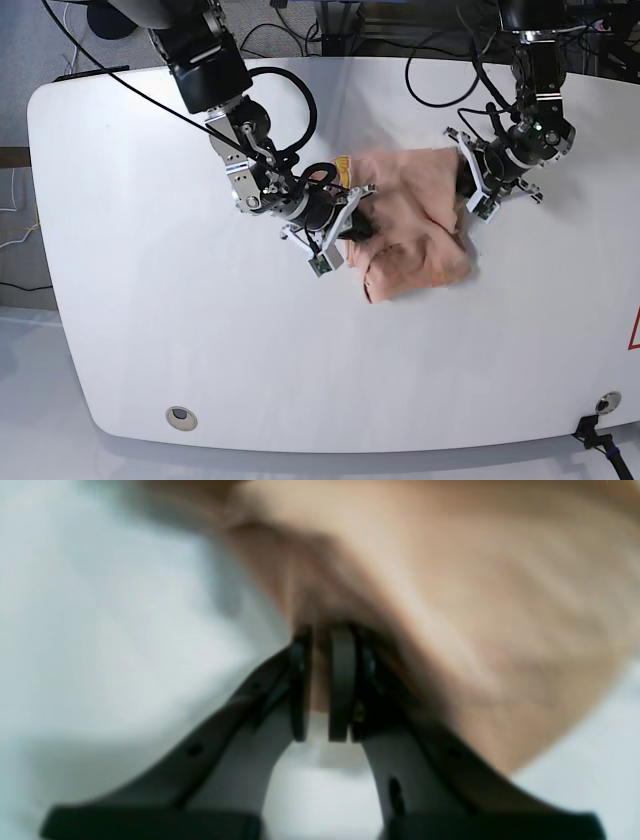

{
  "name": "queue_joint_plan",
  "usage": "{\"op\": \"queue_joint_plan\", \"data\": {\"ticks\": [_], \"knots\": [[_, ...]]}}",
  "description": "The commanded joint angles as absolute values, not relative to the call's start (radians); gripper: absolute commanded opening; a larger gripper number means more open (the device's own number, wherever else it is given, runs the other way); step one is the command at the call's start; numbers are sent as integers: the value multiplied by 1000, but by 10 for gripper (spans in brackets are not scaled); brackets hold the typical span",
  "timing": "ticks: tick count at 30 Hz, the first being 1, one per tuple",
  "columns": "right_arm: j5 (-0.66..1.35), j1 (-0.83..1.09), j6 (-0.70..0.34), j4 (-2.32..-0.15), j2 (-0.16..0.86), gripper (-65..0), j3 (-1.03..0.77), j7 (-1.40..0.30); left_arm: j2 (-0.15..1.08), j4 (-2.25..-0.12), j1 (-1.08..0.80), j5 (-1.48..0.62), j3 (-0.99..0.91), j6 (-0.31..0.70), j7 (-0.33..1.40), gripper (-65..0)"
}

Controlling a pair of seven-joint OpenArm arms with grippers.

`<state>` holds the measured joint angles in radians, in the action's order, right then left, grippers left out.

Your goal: Fold the T-shirt properly

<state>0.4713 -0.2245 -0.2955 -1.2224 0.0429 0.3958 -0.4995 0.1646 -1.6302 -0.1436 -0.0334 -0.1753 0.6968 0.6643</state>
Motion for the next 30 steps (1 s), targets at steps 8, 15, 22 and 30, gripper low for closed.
{"op": "queue_joint_plan", "data": {"ticks": [8,15,22,30], "knots": [[479,-157,-295,-1308,64,-650,390,-479,199,-1564,-47,-48,-151,698,650,-605],[479,-196,-292,-1317,65,-650,390,-483,200,-1583,-54,-50,-154,698,650,-605],[469,-214,-283,-1461,99,-650,390,-499,213,-1676,-90,-50,-160,698,647,-605],[120,-51,-226,-1727,108,-650,387,-493,208,-1718,-205,-50,-275,698,470,-605]]}}
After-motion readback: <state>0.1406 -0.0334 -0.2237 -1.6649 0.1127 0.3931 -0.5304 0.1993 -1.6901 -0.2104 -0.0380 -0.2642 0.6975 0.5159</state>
